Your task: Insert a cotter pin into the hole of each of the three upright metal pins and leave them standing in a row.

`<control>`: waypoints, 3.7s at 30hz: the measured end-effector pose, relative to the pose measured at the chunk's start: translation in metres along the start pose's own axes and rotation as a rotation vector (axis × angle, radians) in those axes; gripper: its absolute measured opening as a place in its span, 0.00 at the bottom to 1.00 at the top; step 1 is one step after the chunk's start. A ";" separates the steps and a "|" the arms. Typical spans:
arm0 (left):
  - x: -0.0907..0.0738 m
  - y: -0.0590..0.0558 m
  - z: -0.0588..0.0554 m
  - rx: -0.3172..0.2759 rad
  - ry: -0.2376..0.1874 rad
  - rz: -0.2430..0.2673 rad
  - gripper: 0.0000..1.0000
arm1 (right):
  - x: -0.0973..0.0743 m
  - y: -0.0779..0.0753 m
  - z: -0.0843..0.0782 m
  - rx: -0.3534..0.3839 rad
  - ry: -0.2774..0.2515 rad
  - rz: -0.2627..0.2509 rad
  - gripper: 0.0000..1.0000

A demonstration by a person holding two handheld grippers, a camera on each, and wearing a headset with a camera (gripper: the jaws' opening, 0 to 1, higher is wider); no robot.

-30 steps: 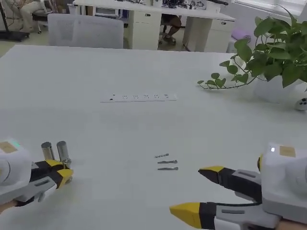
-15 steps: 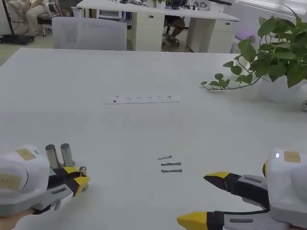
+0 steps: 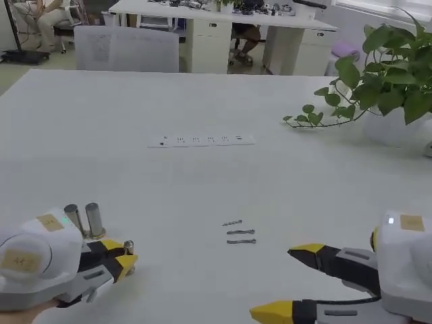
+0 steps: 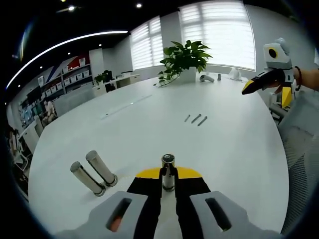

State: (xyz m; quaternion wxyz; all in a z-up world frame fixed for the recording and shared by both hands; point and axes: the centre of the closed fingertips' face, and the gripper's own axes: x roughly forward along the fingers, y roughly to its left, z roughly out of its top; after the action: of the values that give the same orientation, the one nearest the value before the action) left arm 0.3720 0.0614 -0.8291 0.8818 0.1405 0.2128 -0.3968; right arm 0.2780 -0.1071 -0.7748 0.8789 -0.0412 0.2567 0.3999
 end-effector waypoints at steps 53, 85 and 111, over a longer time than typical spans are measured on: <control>-0.025 -0.016 0.004 -0.090 -0.043 0.036 0.47 | 0.006 -0.029 0.001 0.006 0.030 -0.036 0.53; -0.059 -0.014 0.008 -0.140 -0.065 0.096 0.66 | 0.049 -0.090 0.019 -0.197 0.207 0.007 0.31; -0.068 -0.015 0.002 -0.171 -0.041 0.112 0.62 | 0.101 -0.126 0.008 -0.333 0.380 0.085 0.23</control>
State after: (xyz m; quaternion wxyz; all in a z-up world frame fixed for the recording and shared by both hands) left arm 0.3205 0.0945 -0.7955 0.9155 0.0682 0.2196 -0.3302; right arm 0.4279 -0.1211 -0.8333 0.7783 -0.2492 0.3494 0.4583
